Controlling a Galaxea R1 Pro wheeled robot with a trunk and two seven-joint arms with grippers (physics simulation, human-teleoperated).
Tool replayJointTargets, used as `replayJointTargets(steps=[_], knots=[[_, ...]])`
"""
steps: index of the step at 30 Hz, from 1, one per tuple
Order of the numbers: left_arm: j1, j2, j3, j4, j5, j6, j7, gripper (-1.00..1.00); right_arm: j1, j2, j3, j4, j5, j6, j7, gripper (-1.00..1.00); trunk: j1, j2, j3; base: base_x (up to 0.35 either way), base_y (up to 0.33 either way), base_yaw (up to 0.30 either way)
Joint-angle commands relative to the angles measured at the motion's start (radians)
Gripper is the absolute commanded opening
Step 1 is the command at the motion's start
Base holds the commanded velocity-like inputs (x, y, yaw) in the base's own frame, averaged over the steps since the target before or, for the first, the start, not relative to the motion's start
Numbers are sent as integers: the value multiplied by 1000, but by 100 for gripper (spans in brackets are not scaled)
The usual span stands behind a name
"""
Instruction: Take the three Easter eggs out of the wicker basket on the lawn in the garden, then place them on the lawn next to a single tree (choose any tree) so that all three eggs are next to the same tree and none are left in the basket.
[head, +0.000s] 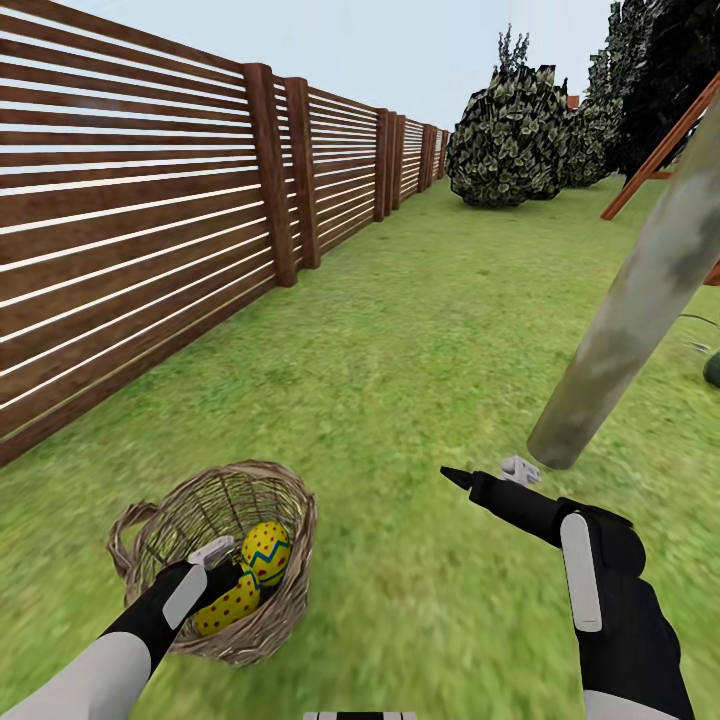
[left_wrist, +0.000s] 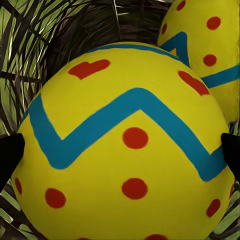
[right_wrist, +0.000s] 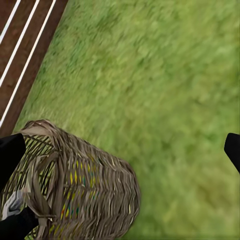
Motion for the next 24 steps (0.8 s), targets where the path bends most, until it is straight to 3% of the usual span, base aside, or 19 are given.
replayJointTargets(steps=[1,18,24], knots=[[0,0,1,-3,10,5,7,-100,-1,1,-3,-1,2,5,6,100,0,0,-1,-9,0,0],[0,0,1,-3,10,5,6,-100,-1,1,-4,-1,1,5,6,100,0,0,-1,-10,0,0],[0,0,1,-3,9,7,6,-100,-1,0,-4,-1,2,5,6,100,-3,1,22,0,0,0]])
